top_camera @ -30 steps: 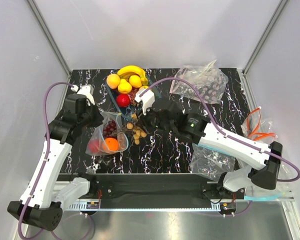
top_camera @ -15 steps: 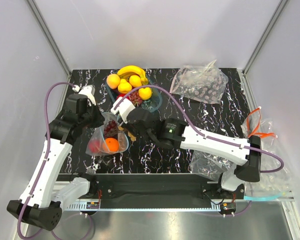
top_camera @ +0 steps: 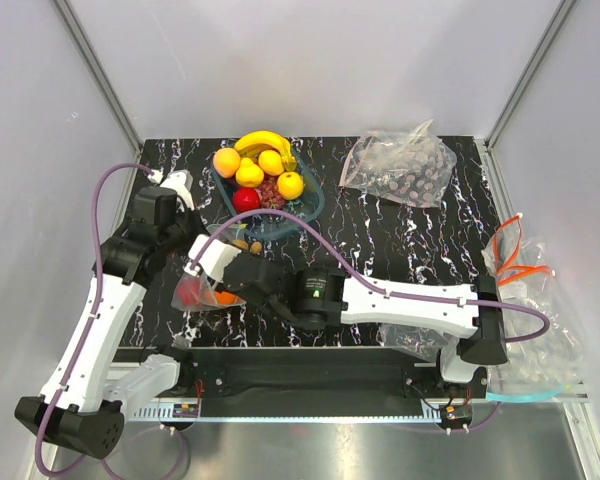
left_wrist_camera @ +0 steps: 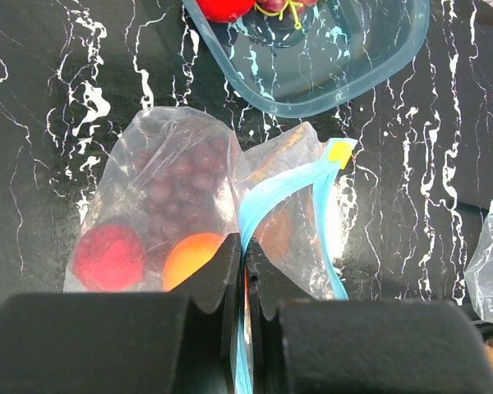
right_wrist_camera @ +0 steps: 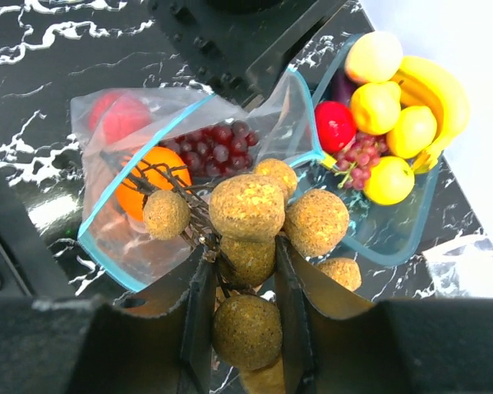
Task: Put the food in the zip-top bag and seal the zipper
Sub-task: Place the fake fruit in the zipper food storage bag.
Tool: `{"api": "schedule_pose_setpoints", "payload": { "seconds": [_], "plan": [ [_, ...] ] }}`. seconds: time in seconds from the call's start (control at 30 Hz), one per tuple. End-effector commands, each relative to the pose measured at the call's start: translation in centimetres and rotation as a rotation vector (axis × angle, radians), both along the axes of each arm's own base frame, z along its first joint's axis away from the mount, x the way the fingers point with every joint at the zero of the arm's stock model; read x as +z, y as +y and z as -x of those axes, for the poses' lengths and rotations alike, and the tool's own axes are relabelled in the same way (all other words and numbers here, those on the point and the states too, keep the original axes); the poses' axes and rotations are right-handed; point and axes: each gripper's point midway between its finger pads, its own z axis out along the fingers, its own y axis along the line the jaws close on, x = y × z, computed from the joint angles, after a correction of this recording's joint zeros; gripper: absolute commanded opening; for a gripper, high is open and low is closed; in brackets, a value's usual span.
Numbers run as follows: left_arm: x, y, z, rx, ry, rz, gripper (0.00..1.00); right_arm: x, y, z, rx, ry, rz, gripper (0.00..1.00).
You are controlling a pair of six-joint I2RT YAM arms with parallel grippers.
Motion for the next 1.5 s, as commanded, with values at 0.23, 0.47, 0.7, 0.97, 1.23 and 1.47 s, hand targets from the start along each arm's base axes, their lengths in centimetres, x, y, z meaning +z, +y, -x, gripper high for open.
{"api": "schedule_pose_setpoints", "payload": {
  "seconds": [0.23,0.47,0.7,0.97,1.23,1.47],
  "plan": [
    [0.2,-0.7,-0.3,-0.026,-0.027,0.03,0.08,4.4,2.0,-1.0,0.016,-0.123,-0.081,0.0],
    [0.4,-0.6,-0.1,-0.026,-0.035,0.026,0.09,4.8,3.1,-0.3,0.06,-0.097,-0.162,0.0],
    [0.5,-0.8,0.0,-0.037,-0.032,0.03,0.09,4.3,4.3,0.5,0.085,-0.039,-0.223,0.0],
    [1.9,-0.8,0.6,-0.049,-0.048,0.038,0.09,0.6,5.0,1.1,0.101,0.026,-0.279,0.0],
    [1.8,-1.0,1.1,-0.064,-0.042,0.05,0.09,-2.2,5.7,1.6,0.204,-0.007,-0.191,0.0],
    [2.4,-1.5,1.3,-0.087,-0.045,0.073,0.09,-3.3,5.3,1.3,0.336,0.048,-0.216,0.0]
  ]
}}
